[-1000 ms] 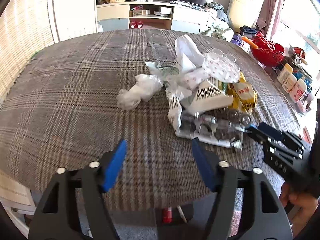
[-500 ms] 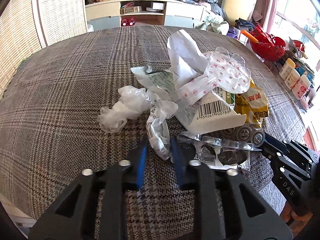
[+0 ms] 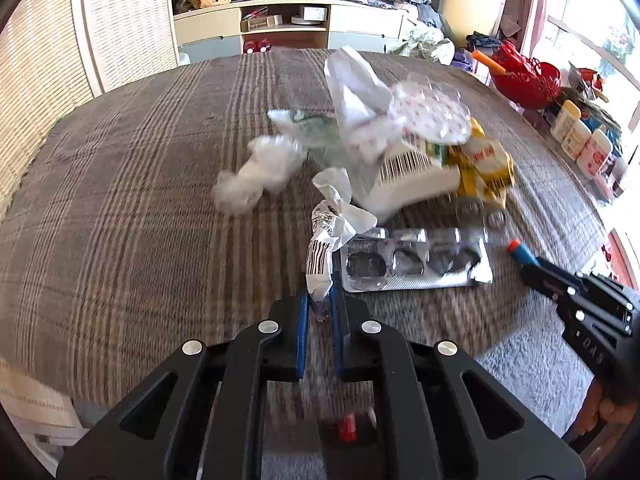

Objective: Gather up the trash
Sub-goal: 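Grasp the white barcode wrapper with the left tool while the right tool grasps the blue-capped tube, then carry both items down into the dark bin and open both tools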

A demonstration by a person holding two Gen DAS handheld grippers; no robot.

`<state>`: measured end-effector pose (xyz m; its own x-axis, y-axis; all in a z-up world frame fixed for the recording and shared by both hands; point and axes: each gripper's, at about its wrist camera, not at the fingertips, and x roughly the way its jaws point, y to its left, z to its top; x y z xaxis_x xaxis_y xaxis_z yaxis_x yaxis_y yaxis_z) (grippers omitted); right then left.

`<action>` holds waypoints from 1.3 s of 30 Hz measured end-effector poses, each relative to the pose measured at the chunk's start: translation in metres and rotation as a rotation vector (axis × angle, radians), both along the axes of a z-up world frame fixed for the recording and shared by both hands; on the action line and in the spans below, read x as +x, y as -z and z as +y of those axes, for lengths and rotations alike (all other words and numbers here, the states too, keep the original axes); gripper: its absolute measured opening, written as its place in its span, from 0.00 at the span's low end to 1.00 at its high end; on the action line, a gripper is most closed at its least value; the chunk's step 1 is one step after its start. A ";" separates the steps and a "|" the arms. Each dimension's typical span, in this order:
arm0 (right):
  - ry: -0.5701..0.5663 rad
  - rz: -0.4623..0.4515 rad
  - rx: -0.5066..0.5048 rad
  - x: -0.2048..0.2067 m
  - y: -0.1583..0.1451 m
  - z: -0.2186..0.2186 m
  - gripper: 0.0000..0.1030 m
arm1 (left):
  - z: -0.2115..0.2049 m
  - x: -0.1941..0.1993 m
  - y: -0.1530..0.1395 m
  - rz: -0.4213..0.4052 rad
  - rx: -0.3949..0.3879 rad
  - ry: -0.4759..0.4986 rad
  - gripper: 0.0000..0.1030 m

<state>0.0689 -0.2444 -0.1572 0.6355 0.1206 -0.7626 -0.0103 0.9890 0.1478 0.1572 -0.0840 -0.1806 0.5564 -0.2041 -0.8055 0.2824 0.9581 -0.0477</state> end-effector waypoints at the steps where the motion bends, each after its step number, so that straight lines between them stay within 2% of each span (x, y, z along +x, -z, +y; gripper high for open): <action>1: 0.005 0.008 -0.005 -0.003 0.000 0.000 0.13 | 0.002 -0.006 0.001 0.000 0.005 0.000 0.08; 6: 0.017 0.034 -0.014 -0.007 -0.001 0.002 0.13 | 0.012 -0.028 0.002 0.004 -0.009 -0.014 0.06; 13: 0.005 0.045 0.030 -0.034 -0.001 0.007 0.13 | 0.033 -0.057 -0.002 -0.005 -0.011 -0.056 0.06; 21: -0.014 0.057 0.055 -0.065 -0.002 0.018 0.13 | 0.040 -0.096 0.001 -0.007 -0.024 -0.043 0.06; 28: -0.012 0.110 0.053 -0.083 0.015 0.024 0.13 | 0.036 -0.130 0.025 0.039 -0.040 -0.018 0.06; 39: -0.002 0.181 0.107 -0.103 0.046 0.027 0.13 | 0.019 -0.158 0.074 0.126 -0.032 0.012 0.06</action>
